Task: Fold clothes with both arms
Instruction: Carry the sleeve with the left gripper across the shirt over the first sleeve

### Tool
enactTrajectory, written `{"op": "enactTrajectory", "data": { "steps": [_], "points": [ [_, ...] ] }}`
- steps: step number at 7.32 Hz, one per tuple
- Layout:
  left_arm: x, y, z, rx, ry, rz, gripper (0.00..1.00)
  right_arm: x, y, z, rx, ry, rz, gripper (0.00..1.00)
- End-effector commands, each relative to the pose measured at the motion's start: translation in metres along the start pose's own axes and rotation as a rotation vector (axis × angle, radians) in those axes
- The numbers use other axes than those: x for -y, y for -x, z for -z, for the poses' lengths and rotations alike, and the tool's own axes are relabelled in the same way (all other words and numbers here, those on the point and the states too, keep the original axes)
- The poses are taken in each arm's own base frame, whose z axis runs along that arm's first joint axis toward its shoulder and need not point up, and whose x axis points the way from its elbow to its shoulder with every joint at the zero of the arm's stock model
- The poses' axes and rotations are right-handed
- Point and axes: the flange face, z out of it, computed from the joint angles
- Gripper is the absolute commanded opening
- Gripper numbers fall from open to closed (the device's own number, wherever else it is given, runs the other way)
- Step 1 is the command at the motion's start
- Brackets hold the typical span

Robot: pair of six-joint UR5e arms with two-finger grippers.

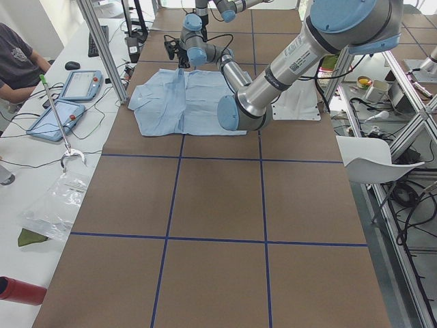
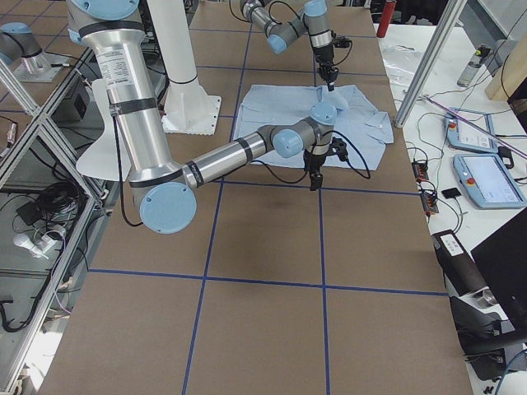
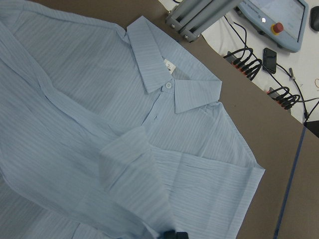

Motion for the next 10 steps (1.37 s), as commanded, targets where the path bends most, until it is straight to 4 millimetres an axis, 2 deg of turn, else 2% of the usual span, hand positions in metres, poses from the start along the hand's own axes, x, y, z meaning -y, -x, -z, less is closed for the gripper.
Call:
{"op": "enactTrajectory", "data": {
  "steps": [1,3,5,6,7,8,9,10],
  "points": [
    [-0.023,-0.015,-0.019,-0.013,0.031,0.031,0.00,-0.004,-0.005,-0.003,-0.003,0.004,-0.003,1.00],
    [-0.020,-0.006,-0.056,-0.035,0.042,0.039,0.00,-0.005,-0.006,-0.004,-0.006,0.006,-0.005,1.00],
    [-0.026,0.001,-0.069,-0.024,0.043,0.037,0.00,-0.004,-0.006,-0.007,-0.009,0.011,-0.006,1.00],
    [-0.051,0.004,-0.086,-0.046,0.028,0.024,0.00,-0.004,-0.006,-0.007,-0.007,0.010,-0.005,1.00],
    [-0.097,0.001,-0.107,-0.055,0.047,0.028,0.00,-0.002,-0.003,-0.004,-0.003,0.006,-0.002,1.00],
    [-0.136,-0.008,-0.106,-0.096,0.090,-0.012,0.99,0.001,0.002,0.000,0.005,-0.003,0.006,1.00],
    [-0.137,-0.004,-0.105,-0.116,0.091,-0.097,1.00,0.005,0.009,0.006,0.012,-0.013,0.015,1.00],
    [-0.117,0.012,-0.112,-0.107,0.056,-0.180,1.00,0.011,0.014,0.011,0.015,-0.025,0.018,1.00]
  ]
}}
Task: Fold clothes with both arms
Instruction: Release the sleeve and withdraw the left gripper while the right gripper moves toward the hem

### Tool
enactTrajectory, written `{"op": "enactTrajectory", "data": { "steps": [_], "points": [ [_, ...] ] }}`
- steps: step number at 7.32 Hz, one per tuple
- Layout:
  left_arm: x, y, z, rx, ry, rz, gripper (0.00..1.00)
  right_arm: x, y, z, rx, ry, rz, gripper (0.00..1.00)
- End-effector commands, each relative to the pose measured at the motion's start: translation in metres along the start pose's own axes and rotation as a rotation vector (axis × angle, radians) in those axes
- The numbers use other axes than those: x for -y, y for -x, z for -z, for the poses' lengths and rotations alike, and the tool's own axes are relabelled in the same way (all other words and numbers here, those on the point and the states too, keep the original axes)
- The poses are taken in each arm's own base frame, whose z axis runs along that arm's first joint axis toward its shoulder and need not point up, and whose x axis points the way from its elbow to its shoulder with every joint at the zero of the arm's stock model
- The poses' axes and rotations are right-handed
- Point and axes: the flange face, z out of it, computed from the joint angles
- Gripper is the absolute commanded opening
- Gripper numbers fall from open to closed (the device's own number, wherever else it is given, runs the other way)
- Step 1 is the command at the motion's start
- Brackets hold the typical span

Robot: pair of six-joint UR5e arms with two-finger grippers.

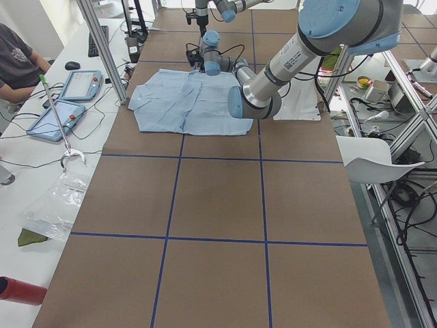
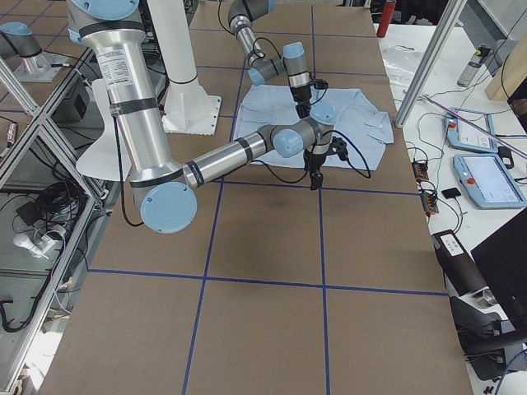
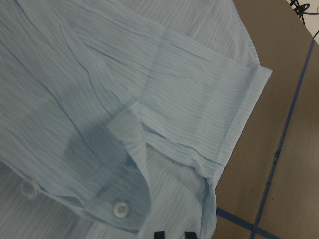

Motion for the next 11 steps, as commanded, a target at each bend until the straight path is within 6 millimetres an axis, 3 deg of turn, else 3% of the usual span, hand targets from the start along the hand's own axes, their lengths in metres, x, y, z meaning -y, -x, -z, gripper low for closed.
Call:
{"op": "enactTrajectory", "data": {
  "steps": [1,3,5,6,8,9,10,11],
  "points": [
    [0.029,0.025,-0.002,0.012,-0.040,-0.090,1.00,0.009,0.009,0.012,0.010,-0.025,0.011,1.00],
    [0.054,0.031,0.017,0.002,-0.058,-0.089,1.00,0.011,0.017,0.022,0.016,-0.044,0.007,1.00],
    [0.085,0.105,0.062,0.029,-0.006,-0.071,0.99,0.006,0.047,0.032,0.066,-0.056,-0.136,1.00],
    [0.091,0.124,0.088,0.082,-0.021,-0.081,0.99,-0.001,0.075,0.037,0.114,-0.087,-0.181,1.00],
    [0.107,0.155,0.151,0.202,-0.053,-0.211,0.99,-0.018,0.115,0.021,0.196,-0.107,-0.217,1.00],
    [0.111,0.191,0.177,0.238,-0.056,-0.259,0.99,-0.032,0.142,0.014,0.187,-0.125,-0.257,1.00],
    [0.109,0.223,0.205,0.245,-0.055,-0.292,0.99,-0.049,0.168,-0.001,0.163,-0.149,-0.271,1.00],
    [0.103,0.231,0.229,0.231,-0.057,-0.303,0.99,-0.058,0.183,-0.014,0.163,-0.124,-0.278,1.00]
  ]
}}
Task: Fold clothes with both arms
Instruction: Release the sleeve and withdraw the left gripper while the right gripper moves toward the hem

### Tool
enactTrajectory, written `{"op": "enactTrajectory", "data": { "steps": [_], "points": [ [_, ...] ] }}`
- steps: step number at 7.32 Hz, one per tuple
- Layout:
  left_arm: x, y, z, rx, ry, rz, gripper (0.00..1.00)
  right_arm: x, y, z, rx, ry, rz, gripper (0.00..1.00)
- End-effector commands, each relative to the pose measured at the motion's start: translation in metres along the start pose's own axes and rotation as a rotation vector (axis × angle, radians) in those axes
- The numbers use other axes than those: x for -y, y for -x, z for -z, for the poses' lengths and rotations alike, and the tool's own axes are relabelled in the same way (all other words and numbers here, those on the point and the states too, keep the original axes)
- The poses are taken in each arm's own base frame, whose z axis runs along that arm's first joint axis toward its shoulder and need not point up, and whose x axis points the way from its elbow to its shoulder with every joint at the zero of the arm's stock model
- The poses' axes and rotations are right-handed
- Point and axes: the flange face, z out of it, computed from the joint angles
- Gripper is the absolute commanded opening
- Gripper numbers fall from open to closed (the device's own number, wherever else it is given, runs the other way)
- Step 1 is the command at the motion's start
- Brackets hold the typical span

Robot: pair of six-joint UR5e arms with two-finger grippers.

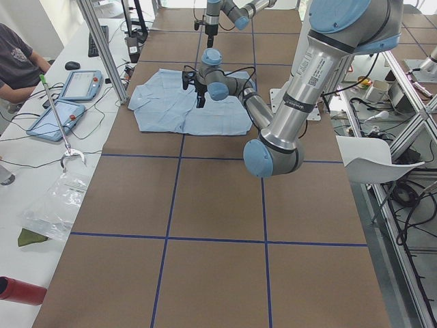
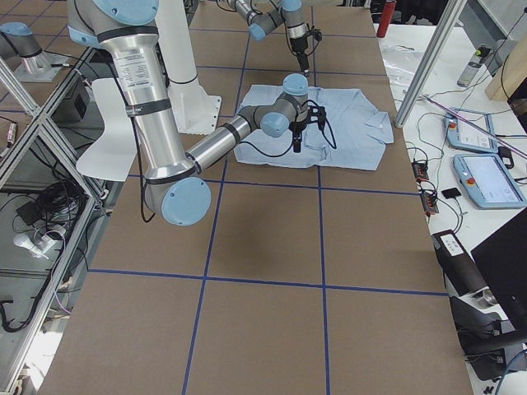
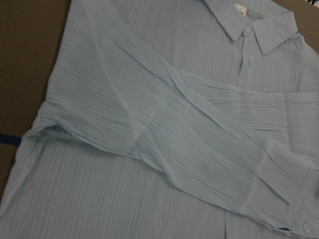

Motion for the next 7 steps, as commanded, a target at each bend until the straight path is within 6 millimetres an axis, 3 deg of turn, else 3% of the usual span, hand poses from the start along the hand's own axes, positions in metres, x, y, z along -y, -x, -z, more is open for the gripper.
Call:
{"op": "enactTrajectory", "data": {
  "steps": [1,2,3,5,6,7],
  "points": [
    [-0.012,0.028,0.029,0.045,0.006,-0.013,0.99,-0.034,0.017,-0.027,-0.016,0.027,-0.006,1.00],
    [-0.013,0.030,0.033,0.055,0.008,-0.010,0.99,-0.051,0.013,-0.039,-0.052,0.004,-0.019,1.00],
    [-0.017,0.034,0.039,0.052,0.009,-0.010,0.99,-0.083,0.012,-0.056,-0.081,0.015,-0.004,1.00],
    [-0.023,0.026,0.064,0.041,0.008,-0.009,0.99,-0.130,0.004,-0.050,-0.079,0.060,0.021,1.00],
    [-0.026,0.024,0.071,0.047,0.009,-0.010,0.99,-0.156,0.000,-0.036,-0.065,0.085,0.049,1.00],
    [-0.027,0.023,0.071,0.045,0.011,-0.012,0.99,-0.169,0.000,-0.032,-0.062,0.098,0.058,1.00]
  ]
}}
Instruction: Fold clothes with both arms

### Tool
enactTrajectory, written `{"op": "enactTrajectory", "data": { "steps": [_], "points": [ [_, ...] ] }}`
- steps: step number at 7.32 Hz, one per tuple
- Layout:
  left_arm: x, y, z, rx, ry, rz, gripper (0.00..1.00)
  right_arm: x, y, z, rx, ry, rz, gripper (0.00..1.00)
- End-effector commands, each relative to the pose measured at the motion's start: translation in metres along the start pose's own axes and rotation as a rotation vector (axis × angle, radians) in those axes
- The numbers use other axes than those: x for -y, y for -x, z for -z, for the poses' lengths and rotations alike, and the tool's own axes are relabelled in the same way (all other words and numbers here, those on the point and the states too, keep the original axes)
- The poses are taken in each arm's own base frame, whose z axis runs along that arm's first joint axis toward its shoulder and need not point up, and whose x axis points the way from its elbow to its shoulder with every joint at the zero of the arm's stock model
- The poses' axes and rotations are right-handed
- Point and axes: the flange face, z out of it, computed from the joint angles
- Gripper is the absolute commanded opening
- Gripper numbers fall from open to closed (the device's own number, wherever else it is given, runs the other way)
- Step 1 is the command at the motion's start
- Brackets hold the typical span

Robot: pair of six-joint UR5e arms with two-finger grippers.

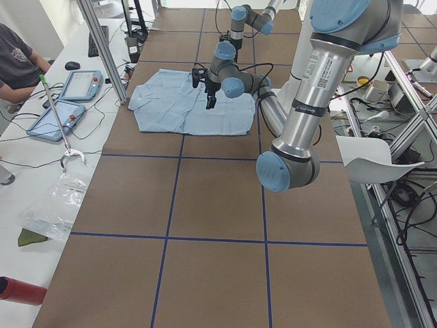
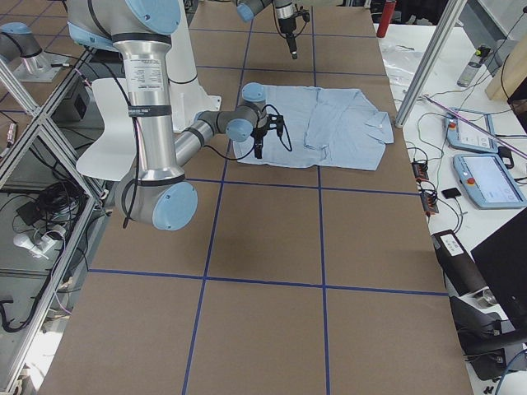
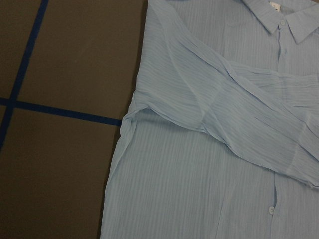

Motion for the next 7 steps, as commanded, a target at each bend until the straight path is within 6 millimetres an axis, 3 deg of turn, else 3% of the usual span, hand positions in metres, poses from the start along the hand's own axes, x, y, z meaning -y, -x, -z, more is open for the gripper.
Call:
{"op": "enactTrajectory", "data": {
  "steps": [1,5,7],
  "points": [
    [-0.004,-0.001,0.002,0.004,0.004,-0.001,0.99,-0.031,0.000,-0.006,-0.012,0.029,0.031,1.00],
    [-0.004,-0.006,0.002,-0.002,0.005,-0.004,0.99,-0.033,-0.011,-0.048,-0.076,0.077,0.030,0.94],
    [-0.005,-0.006,0.001,0.000,0.006,-0.006,0.99,-0.035,-0.010,-0.049,-0.072,0.095,0.031,0.80]
  ]
}}
